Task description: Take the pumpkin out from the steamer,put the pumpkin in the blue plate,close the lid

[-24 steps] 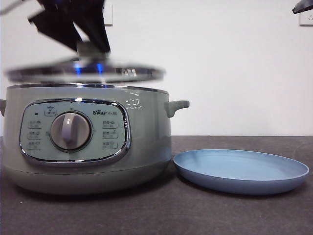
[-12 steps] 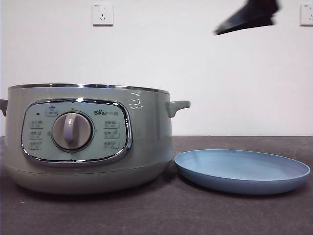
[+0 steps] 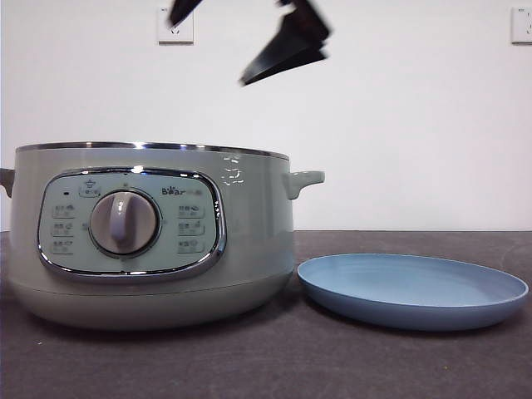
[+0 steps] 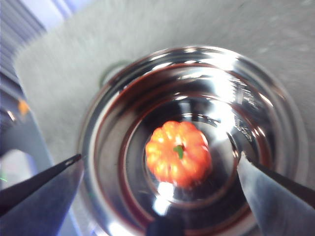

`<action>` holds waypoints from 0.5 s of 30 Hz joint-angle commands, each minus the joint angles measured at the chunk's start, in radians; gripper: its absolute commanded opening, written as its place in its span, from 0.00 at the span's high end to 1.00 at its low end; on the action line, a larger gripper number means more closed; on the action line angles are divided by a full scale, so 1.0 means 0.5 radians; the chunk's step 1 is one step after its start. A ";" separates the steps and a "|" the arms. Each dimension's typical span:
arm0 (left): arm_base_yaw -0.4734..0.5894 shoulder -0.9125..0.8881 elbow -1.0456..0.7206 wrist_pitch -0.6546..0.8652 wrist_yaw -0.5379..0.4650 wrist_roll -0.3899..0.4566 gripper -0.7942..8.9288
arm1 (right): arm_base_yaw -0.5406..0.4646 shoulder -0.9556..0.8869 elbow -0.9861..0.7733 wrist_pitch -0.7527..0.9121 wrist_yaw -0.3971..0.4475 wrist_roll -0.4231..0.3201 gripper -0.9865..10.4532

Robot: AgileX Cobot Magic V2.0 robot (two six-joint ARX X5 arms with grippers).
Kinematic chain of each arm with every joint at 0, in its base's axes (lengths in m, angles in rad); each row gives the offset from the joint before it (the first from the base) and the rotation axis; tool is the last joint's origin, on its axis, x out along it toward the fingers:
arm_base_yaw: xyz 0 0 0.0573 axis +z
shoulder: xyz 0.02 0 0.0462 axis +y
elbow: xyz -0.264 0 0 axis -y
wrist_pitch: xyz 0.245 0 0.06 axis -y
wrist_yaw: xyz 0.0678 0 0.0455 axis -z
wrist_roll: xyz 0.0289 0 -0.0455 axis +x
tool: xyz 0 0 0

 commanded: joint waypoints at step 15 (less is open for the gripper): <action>0.001 -0.044 0.008 -0.074 -0.043 0.022 0.93 | 0.230 0.803 0.493 -0.296 0.411 -0.378 0.34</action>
